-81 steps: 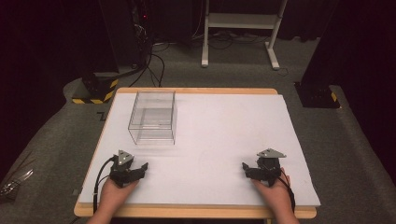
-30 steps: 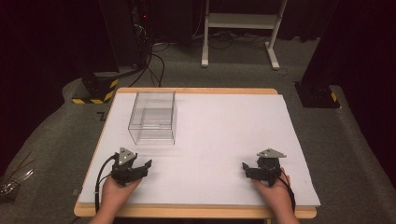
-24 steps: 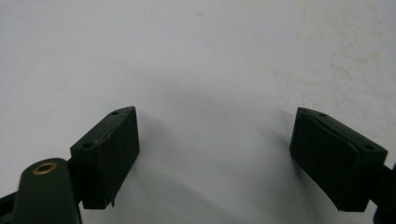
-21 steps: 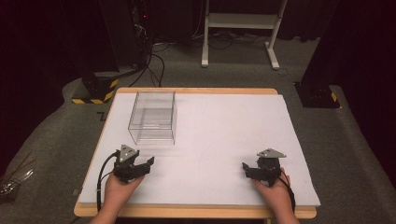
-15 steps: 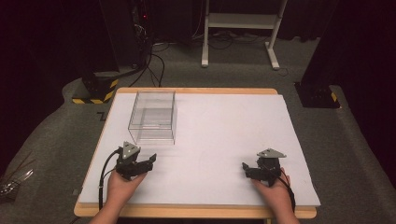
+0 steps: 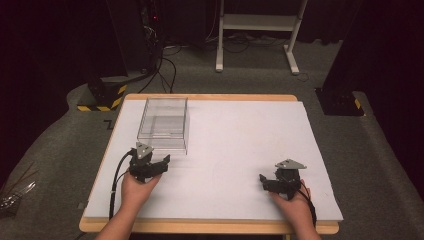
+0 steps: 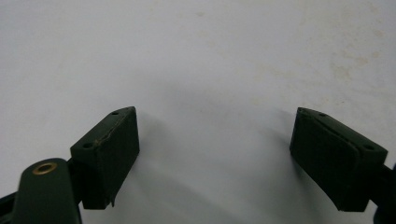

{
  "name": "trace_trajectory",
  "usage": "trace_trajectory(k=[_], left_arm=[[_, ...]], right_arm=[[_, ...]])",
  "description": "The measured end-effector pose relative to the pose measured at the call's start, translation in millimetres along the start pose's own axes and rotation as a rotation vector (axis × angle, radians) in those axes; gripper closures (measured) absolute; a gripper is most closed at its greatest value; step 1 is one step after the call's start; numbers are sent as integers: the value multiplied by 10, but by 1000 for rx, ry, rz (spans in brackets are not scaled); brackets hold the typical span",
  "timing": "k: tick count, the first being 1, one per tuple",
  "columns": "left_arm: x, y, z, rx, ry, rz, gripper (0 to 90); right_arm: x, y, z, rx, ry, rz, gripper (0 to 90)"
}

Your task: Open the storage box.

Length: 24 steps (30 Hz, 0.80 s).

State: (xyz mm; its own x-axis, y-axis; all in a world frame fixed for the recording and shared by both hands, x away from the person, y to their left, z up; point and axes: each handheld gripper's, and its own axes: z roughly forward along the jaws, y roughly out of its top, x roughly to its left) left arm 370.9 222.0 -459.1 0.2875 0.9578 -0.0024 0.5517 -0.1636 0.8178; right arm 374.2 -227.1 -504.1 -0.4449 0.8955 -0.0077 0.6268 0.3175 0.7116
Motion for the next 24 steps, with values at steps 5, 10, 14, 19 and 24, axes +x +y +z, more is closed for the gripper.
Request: trace_trajectory(k=[5,10,14,19,24], left_arm=[[17,82,51,4,4,-20,251],[15,162,85,-9,17,-15,237],[25,186,103,-19,23,-40,230],[27,230,161,-20,63,-44,219],[47,270,206,-3,73,-56,219]], right_arm=[[-1,0,0,0,1,0,154],[-1,0,0,0,1,0,155],[0,0,0,0,0,0,154],[-1,0,0,0,1,0,154],[-2,0,0,0,2,1,154]])
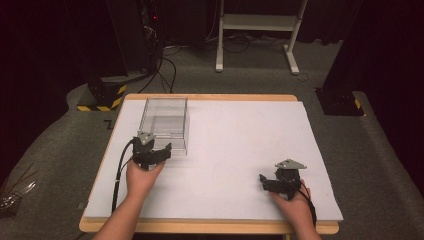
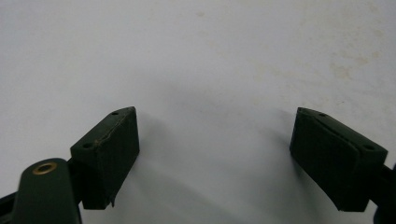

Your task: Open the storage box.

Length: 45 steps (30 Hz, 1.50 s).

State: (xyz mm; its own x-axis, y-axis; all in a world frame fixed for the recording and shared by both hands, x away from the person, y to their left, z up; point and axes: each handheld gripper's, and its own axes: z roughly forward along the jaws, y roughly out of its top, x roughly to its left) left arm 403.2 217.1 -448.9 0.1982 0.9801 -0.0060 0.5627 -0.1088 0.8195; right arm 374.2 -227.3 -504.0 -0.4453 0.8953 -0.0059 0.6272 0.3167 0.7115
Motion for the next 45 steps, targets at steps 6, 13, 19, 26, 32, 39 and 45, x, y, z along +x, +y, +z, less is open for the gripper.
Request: trace_trajectory(k=[6,13,19,26,32,39,45], left_arm=[[-2,40,25,-15,5,-25,226],[-44,43,59,-20,22,-18,234],[-113,46,68,-26,41,-25,253],[-170,35,77,-38,97,-28,309],[-192,12,79,-54,118,-22,323],[-204,9,71,-51,119,-21,325],[-207,3,62,-51,119,-24,325]], right_arm=[[-2,0,0,-1,1,-1,154],[-4,-1,-1,-1,2,1,154],[-5,-1,-2,-1,3,1,154],[-6,-1,-4,0,4,6,154],[-8,-2,-4,-1,5,7,154],[-6,-2,-4,0,4,6,155],[-6,-2,-4,0,4,6,154]])
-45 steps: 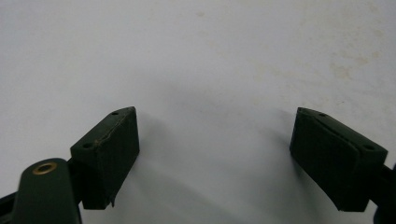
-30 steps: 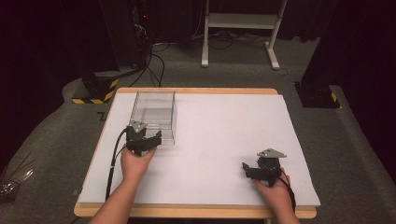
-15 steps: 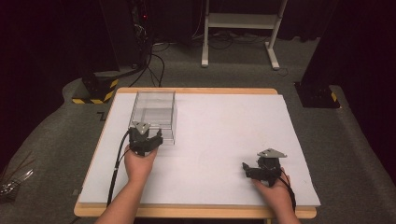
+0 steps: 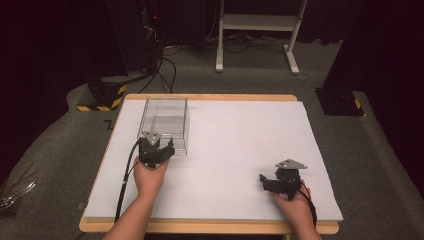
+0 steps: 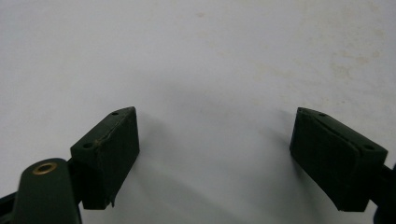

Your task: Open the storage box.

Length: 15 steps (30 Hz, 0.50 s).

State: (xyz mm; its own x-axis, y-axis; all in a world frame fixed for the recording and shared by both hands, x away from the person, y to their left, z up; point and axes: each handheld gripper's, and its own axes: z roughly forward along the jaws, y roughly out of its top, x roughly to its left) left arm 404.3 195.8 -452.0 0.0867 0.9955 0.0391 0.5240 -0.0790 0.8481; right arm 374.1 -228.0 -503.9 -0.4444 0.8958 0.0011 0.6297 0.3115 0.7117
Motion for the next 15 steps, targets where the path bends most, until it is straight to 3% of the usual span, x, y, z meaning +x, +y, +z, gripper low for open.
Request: trace_trajectory(k=[15], left_arm=[[-13,-46,-73,-2,-1,0,326]], right_arm=[[0,1,2,-1,-1,-4,155]])
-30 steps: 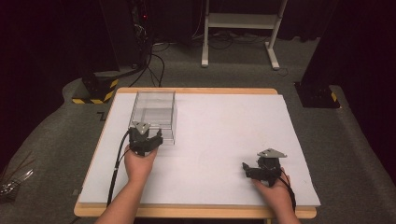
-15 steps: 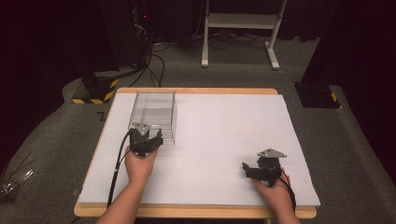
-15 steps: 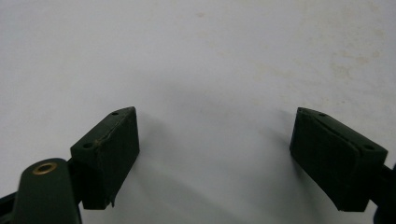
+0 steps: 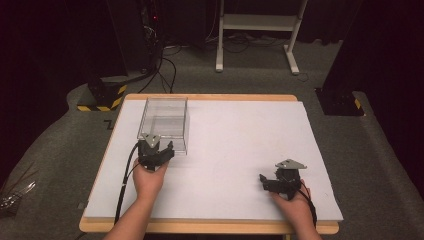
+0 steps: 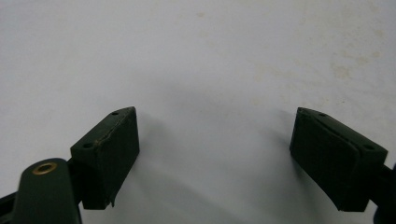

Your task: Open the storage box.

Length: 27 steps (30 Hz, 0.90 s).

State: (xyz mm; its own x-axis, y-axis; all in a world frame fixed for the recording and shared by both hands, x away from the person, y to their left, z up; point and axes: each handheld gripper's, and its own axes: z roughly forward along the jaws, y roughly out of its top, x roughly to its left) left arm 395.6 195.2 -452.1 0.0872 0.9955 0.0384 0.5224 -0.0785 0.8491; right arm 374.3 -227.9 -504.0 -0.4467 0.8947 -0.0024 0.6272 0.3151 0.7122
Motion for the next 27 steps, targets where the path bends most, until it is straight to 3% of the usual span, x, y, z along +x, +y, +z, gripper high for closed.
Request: trace_trajectory(k=[27], left_arm=[[-14,-227,-298,-31,-26,15,327]], right_arm=[[5,1,2,1,-3,-1,155]])
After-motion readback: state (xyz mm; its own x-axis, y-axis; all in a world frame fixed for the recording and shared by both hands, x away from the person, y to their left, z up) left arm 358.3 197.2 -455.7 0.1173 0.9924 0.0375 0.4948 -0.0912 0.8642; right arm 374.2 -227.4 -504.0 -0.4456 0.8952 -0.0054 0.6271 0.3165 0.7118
